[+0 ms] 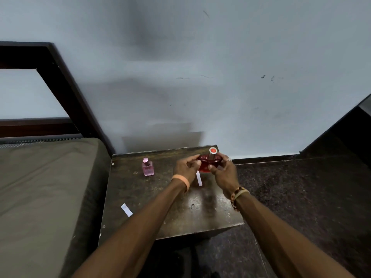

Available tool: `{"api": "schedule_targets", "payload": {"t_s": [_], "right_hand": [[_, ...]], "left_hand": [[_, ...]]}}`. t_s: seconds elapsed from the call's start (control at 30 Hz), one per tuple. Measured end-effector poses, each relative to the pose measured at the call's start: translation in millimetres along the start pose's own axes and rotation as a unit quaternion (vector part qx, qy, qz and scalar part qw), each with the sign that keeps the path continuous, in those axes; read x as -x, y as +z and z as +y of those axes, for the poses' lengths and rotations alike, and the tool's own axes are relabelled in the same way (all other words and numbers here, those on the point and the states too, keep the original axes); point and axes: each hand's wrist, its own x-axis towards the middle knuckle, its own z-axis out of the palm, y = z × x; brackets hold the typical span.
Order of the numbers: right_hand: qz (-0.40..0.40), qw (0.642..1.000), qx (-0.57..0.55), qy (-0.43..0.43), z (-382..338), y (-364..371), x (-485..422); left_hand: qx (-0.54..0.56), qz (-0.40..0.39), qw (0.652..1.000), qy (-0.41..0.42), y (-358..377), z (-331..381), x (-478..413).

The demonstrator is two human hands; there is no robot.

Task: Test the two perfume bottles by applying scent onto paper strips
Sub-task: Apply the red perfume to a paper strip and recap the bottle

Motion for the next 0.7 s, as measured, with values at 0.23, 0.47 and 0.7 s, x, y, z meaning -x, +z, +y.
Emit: {"api": "schedule_targets", "payload": {"t_s": [0.23, 0.47, 0.7], "right_hand": [[-0.058, 0.995, 0.077, -0.032, 1.7, 11.9, -46.5], [-0.075, 0.989, 0.125, -0.037, 21.0, 17.0, -56.6], [-0.086, 0.985, 0.141, -0.04, 25.8, 17.5, -63.3]], "left_hand": [[0.068, 0.013, 0.996, -0.048, -9.8, -7.7, -34.6], [0.128, 0.008, 0.986, -0.106, -11.6, -20.2, -33.2], [0.146, 0.01, 0.981, -0.127, -11.8, -25.4, -37.5]]}}
